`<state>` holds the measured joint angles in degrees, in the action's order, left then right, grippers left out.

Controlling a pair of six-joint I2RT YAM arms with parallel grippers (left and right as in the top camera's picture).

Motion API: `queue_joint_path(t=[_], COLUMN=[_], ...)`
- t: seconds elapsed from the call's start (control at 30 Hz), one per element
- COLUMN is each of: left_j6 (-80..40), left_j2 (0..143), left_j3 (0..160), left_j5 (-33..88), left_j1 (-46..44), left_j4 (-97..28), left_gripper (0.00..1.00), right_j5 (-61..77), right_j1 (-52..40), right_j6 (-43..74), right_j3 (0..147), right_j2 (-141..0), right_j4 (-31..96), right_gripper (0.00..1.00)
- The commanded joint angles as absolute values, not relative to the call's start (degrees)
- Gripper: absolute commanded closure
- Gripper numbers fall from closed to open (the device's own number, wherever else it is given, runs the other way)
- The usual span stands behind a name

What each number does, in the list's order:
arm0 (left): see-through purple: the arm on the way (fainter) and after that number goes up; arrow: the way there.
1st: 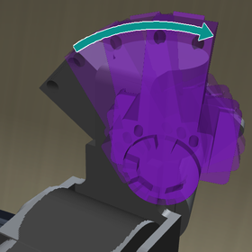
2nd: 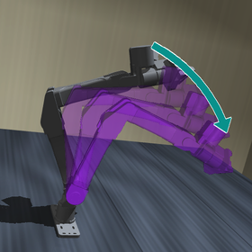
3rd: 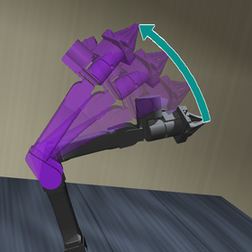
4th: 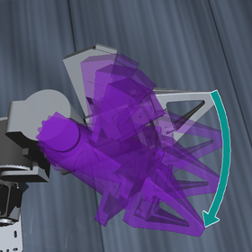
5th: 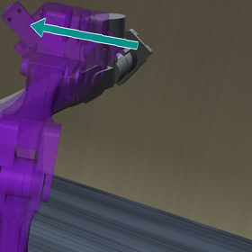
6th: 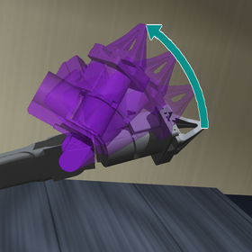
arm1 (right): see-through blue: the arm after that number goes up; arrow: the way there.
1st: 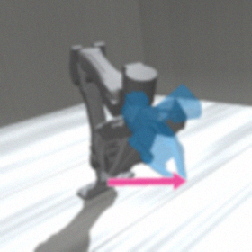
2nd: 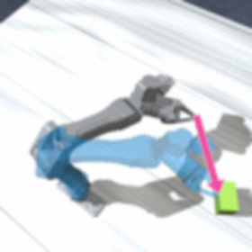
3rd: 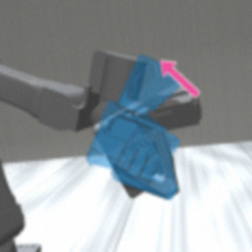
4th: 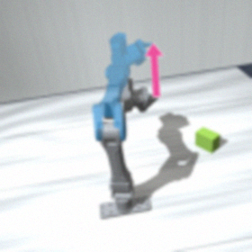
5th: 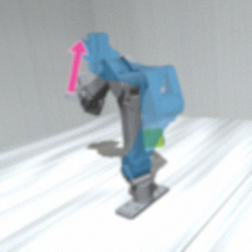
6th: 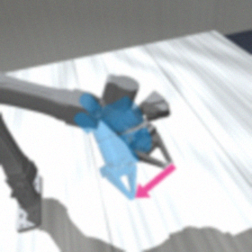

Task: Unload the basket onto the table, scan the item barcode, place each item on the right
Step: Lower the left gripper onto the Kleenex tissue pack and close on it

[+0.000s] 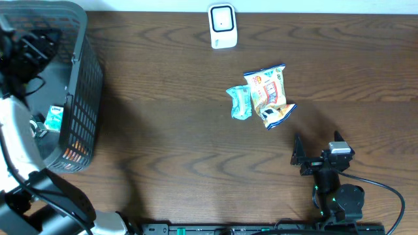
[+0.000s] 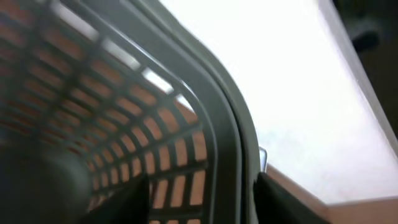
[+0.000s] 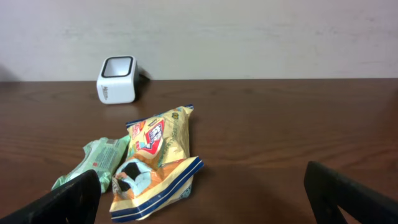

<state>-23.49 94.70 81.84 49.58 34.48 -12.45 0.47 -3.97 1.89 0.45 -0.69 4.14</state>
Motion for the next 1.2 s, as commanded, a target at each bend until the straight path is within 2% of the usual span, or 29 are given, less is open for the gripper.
queue_joint_path(t=[0.0, 0.13, 0.27, 0.4, 0.6, 1.17], left_j6=[-24.1, -21.52, -9.58, -4.51, 7.57, 17.26], left_j2=[92.86, 92.86, 92.99, 93.93, 95.09, 99.26], left_j3=[83.18, 83.15, 82.46, 79.83, 74.61, 70.39], left_j5=[48.51, 36.69, 21.98, 9.3, 8.21, 8.34], left_j1=[37.93, 40.58, 40.27, 38.65, 36.71, 36.56], left_j4=[-12.34, -20.08, -29.23, -31.88, -30.55, -28.08], left_gripper=[0.45, 0.44, 0.44, 0.44, 0.44, 0.44], right_j5=[0.38, 0.38, 0.38, 0.38, 0.38, 0.38], right_j1=[-3.64, -3.62, -3.62, -3.62, -3.64, -3.64], right_j6=[1.19, 1.19, 1.19, 1.19, 1.19, 1.19], right_j3=[0.32, 0.32, 0.32, 0.32, 0.32, 0.32], right_j2=[-0.38, -0.38, -0.38, -0.38, -0.38, -0.38], right_j4=[4.32, 4.32, 4.34, 4.32, 4.32, 4.34], right_gripper=[0.01, 0.01, 0.01, 0.01, 0.01, 0.01])
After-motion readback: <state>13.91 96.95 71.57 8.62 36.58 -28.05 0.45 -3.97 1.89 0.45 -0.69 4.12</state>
